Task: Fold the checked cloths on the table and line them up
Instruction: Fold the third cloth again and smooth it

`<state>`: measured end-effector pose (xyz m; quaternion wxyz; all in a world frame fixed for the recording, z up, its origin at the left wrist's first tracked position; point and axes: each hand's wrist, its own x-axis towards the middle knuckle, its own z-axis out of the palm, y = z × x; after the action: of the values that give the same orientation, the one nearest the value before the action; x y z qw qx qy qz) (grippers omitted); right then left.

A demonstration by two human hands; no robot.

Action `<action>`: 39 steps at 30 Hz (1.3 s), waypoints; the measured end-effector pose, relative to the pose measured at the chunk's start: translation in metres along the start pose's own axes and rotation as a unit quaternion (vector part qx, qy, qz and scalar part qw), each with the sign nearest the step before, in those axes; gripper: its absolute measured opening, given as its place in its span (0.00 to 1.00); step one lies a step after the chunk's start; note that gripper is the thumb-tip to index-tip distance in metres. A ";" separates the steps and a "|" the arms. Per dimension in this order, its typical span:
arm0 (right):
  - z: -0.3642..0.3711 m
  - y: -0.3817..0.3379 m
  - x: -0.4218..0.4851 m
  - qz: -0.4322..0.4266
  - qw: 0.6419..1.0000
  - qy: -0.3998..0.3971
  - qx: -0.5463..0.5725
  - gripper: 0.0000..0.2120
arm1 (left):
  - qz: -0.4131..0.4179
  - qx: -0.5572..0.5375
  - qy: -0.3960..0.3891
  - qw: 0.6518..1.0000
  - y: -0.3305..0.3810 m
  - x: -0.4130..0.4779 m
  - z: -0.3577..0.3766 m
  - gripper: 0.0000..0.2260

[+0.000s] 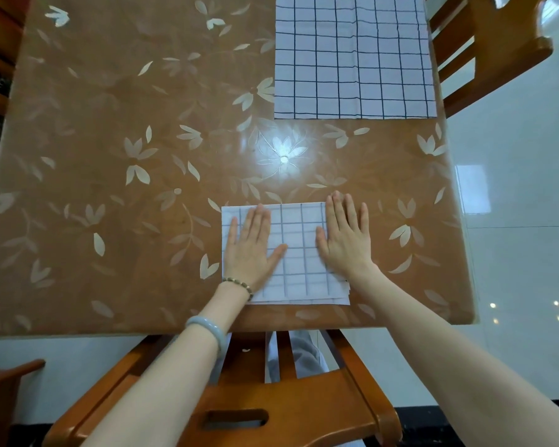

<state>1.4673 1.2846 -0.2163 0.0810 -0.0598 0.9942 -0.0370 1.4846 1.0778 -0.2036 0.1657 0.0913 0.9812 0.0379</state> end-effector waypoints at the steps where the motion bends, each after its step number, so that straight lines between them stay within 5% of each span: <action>1: 0.000 0.000 0.000 0.000 1.000 -0.003 -0.001 0.30 | -0.013 -0.001 0.003 1.000 -0.014 -0.004 0.001 0.35; 9: -0.003 -0.002 0.000 0.000 1.000 0.000 -0.004 0.30 | -0.062 0.025 0.037 0.997 -0.080 -0.019 -0.011 0.37; 18: -0.002 -0.003 0.003 0.006 1.000 -0.011 -0.016 0.31 | 0.078 -0.025 -0.010 0.997 0.050 -0.021 0.001 0.36; 35: -0.006 -0.002 0.001 0.003 0.999 -0.035 -0.014 0.31 | -0.105 -0.050 0.047 0.992 -0.078 -0.040 -0.001 0.35; 39: -0.013 -0.009 0.002 0.020 0.999 -0.040 -0.018 0.35 | -0.045 -0.034 0.063 0.996 -0.058 -0.024 -0.021 0.35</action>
<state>1.4638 1.2762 -0.2028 0.1203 -0.0425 0.9917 -0.0153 1.4902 1.0158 -0.1819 0.1083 0.0389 0.9909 0.0696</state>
